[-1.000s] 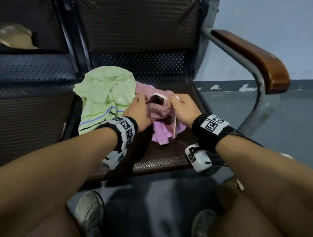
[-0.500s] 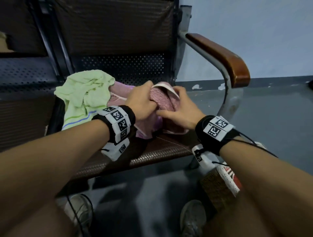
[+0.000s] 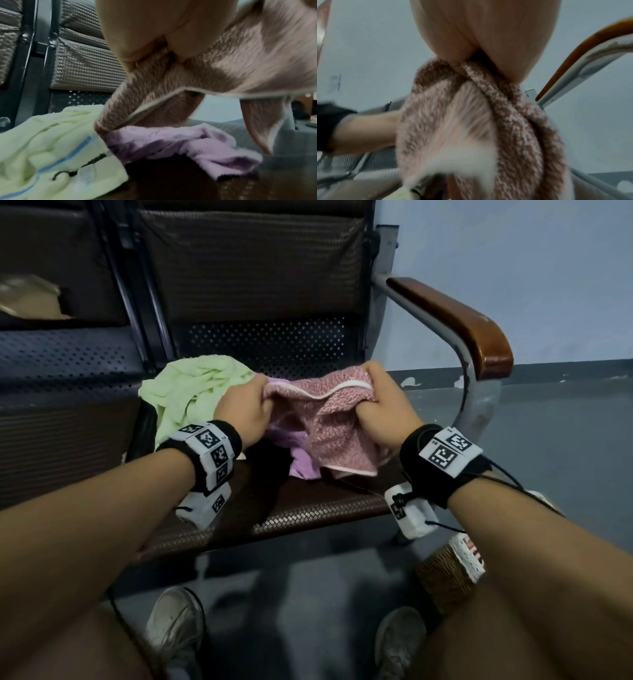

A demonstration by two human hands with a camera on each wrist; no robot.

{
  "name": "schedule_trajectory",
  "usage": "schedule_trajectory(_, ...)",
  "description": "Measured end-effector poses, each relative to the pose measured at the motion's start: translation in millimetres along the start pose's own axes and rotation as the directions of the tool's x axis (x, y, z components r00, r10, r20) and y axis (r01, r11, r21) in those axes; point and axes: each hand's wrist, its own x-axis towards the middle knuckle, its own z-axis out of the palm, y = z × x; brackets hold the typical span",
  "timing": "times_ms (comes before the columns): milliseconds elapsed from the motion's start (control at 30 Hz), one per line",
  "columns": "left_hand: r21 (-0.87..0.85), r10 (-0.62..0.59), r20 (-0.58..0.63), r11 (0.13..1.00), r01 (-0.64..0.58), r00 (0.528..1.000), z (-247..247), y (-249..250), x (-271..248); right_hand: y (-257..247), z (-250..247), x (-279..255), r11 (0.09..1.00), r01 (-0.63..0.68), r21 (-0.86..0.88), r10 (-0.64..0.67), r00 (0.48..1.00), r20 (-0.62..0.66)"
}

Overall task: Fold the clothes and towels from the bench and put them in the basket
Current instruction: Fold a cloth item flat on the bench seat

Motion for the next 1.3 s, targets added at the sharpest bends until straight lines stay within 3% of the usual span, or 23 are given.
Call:
schedule_trajectory(100, -0.183, 0.036, -0.116, 0.982, -0.057, 0.993, -7, 23, -2, 8, 0, 0, 0.982, -0.102, -0.161, 0.116, 0.99, 0.079)
schedule_trajectory(167, -0.276, 0.039, -0.125, 0.958, -0.072, 0.991, -8, 43, -5, 8, 2, 0, 0.99, -0.107, -0.095, 0.12, 0.981, 0.153)
schedule_trajectory(267, -0.276, 0.01, -0.023, 0.961, -0.016, 1.0, -5, 58, -11, 10, 9, -1, 0.99, -0.143, 0.002, 0.139, 0.962, 0.236)
schedule_trajectory(400, -0.457, -0.015, 0.224, 0.882, 0.118, 0.974, -5, 59, -13, 23, 8, 2, 0.976, -0.061, -0.208, 0.088, 0.989, 0.123)
schedule_trajectory(467, -0.422, -0.007, 0.238, 0.9, 0.11, 0.971, -6, 55, -13, 27, 4, 2, 0.957, -0.046, -0.285, 0.059, 0.998, 0.037)
schedule_trajectory(633, -0.097, -0.029, 0.111, 0.994, 0.04, 0.993, -10, 37, -6, 25, -5, 9, 0.954, -0.111, -0.279, 0.036, 0.965, -0.259)
schedule_trajectory(700, 0.003, -0.098, 0.05, 0.995, 0.098, 0.994, -13, 32, -2, 19, -9, 10, 0.972, -0.076, -0.223, 0.005, 0.953, -0.303)
schedule_trajectory(767, -0.03, -0.221, 0.018, 0.975, 0.221, 0.975, -16, 30, 4, 13, -11, 6, 0.989, -0.01, -0.148, -0.027, 0.969, -0.246)
schedule_trajectory(833, -0.245, -0.329, 0.102, 0.906, 0.344, 0.939, -16, 30, 9, 9, -9, 0, 0.994, 0.028, -0.11, -0.039, 0.994, -0.098)
schedule_trajectory(867, -0.393, -0.356, 0.164, 0.832, 0.392, 0.92, -15, 31, 10, 10, -8, -2, 0.988, 0.051, -0.144, -0.056, 0.998, -0.031)
schedule_trajectory(933, -0.651, -0.407, 0.254, 0.599, 0.466, 0.878, -15, 37, 10, 10, -4, -4, 0.97, 0.108, -0.219, -0.11, 0.994, 0.005)
schedule_trajectory(1033, -0.832, -0.434, 0.251, 0.36, 0.422, 0.865, -19, 50, 13, 4, 2, -6, 0.967, 0.192, -0.17, -0.205, 0.977, -0.063)
schedule_trajectory(1100, -0.895, -0.44, 0.232, 0.252, 0.367, 0.867, -23, 59, 15, -4, 5, -8, 0.955, 0.258, -0.148, -0.266, 0.963, -0.042)
schedule_trajectory(1233, -0.912, -0.326, 0.203, 0.281, 0.299, 0.924, -31, 76, 11, -17, 15, -12, 0.93, 0.259, -0.262, -0.215, 0.959, 0.185)
schedule_trajectory(1300, -0.901, -0.253, 0.202, 0.331, 0.281, 0.946, -35, 85, 8, -20, 22, -11, 0.939, 0.195, -0.284, -0.157, 0.976, 0.152)
